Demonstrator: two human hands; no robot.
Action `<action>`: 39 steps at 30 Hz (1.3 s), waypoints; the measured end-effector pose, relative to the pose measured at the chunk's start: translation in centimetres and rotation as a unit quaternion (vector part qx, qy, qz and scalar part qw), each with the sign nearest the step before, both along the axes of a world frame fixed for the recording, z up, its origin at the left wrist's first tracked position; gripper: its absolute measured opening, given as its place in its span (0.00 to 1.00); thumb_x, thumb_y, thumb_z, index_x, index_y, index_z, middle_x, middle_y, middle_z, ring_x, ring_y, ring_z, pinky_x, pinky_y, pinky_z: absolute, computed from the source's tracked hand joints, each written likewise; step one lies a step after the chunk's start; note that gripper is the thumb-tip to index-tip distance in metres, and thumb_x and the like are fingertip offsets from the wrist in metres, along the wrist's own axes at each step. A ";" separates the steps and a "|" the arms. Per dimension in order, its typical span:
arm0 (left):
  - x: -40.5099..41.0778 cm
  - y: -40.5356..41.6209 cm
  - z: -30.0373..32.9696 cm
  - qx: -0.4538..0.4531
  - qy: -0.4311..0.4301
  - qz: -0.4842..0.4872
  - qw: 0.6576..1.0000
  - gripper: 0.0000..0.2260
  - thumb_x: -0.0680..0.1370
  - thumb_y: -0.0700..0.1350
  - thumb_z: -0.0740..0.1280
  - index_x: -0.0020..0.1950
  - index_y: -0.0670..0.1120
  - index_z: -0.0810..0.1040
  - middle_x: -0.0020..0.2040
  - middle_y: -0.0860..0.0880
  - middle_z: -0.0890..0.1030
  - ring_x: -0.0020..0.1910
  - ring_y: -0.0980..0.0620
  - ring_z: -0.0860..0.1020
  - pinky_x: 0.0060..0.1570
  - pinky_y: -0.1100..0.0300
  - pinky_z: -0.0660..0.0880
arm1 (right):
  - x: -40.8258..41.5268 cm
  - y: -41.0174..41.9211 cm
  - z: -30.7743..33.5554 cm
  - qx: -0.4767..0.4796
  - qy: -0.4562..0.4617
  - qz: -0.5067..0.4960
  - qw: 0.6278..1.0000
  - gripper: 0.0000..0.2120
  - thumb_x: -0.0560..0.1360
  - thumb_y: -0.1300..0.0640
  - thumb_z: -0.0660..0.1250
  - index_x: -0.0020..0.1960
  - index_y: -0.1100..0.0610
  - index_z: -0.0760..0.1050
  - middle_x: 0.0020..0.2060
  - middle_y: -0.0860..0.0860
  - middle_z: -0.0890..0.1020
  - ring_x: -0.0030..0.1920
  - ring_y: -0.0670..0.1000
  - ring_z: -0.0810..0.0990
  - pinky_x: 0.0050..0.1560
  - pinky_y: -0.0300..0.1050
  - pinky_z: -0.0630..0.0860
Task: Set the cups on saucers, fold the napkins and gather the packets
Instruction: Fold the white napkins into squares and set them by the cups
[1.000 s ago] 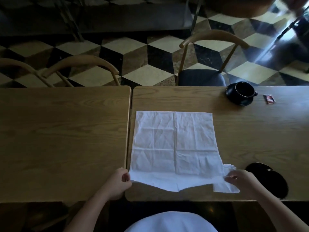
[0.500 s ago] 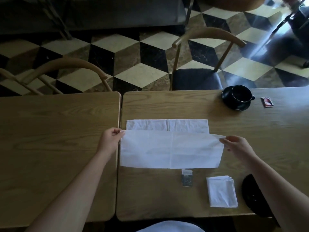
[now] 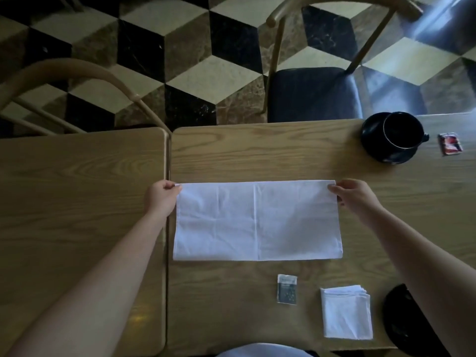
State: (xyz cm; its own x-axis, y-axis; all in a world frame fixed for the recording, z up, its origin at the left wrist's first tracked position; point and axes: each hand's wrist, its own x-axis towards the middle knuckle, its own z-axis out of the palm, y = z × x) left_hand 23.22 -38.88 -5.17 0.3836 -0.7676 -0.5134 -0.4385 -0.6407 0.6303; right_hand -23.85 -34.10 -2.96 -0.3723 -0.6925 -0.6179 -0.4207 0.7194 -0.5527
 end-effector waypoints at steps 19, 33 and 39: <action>-0.7 -0.1 -0.7 0.002 -0.034 0.000 0.999 0.07 0.75 0.40 0.72 0.40 0.41 0.76 0.36 0.44 0.76 0.38 0.48 0.73 0.41 0.56 0.69 | 0.1 -2.0 -1.4 0.018 0.048 0.024 0.998 0.10 0.74 0.51 0.73 0.40 0.58 0.83 0.30 0.52 0.80 0.29 0.52 0.75 0.35 0.48 0.72; -10.6 11.0 2.9 0.032 0.005 -0.332 0.943 0.10 0.77 0.53 0.62 0.39 0.50 0.74 0.33 0.51 0.78 0.33 0.53 0.76 0.33 0.55 0.73 | 15.7 6.5 1.1 -0.018 -0.036 0.241 0.970 0.05 0.75 0.61 0.65 0.44 0.55 0.79 0.36 0.51 0.84 0.41 0.54 0.83 0.40 0.44 0.77; -10.7 14.2 1.1 0.099 -0.024 -0.310 0.945 0.11 0.78 0.49 0.64 0.38 0.48 0.74 0.33 0.51 0.77 0.32 0.53 0.74 0.33 0.59 0.71 | 19.7 11.4 -1.1 0.026 -0.067 0.241 0.968 0.10 0.75 0.62 0.62 0.50 0.57 0.82 0.46 0.53 0.86 0.47 0.52 0.84 0.46 0.42 0.76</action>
